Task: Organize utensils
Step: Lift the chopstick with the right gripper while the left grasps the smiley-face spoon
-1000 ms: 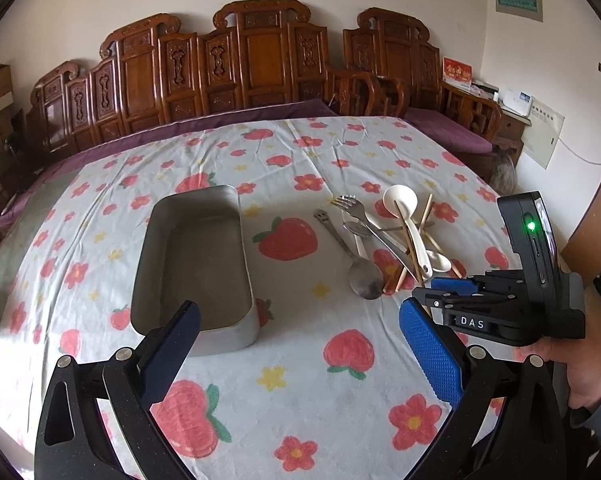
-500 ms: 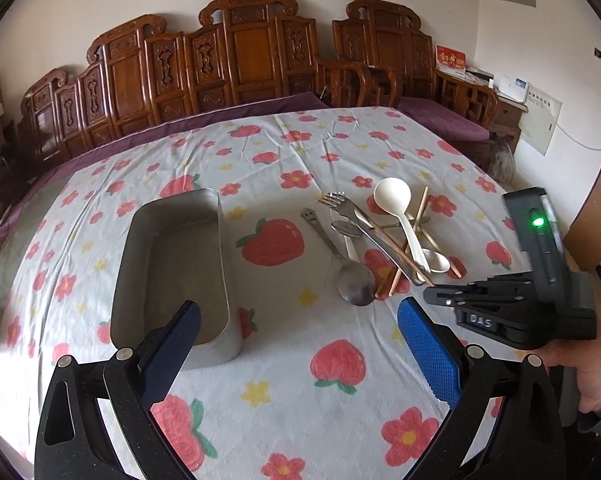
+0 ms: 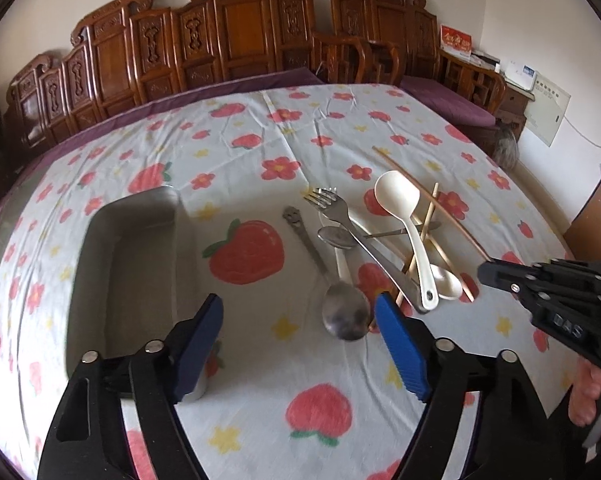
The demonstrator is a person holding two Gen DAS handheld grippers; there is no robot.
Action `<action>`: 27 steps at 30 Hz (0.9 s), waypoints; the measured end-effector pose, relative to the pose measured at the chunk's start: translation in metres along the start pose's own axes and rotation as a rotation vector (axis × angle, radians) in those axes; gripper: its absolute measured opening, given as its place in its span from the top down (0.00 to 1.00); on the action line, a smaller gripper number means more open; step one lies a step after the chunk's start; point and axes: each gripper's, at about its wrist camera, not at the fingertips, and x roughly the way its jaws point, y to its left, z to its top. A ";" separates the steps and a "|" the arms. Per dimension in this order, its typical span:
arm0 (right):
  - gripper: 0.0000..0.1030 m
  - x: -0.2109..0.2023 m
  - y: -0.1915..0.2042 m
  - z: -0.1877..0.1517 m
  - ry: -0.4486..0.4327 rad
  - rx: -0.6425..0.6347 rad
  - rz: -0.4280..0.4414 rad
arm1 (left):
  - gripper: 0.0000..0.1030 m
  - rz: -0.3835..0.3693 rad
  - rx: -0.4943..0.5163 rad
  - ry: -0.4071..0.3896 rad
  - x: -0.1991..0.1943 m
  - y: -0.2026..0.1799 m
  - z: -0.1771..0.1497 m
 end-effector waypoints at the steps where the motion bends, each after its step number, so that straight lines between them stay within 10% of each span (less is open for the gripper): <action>1: 0.94 -0.001 -0.001 0.001 -0.002 0.001 -0.001 | 0.33 -0.004 -0.004 0.013 0.007 -0.001 0.003; 27: 0.94 -0.006 -0.012 0.005 -0.018 0.030 0.019 | 0.81 0.010 -0.085 0.256 0.097 -0.002 0.024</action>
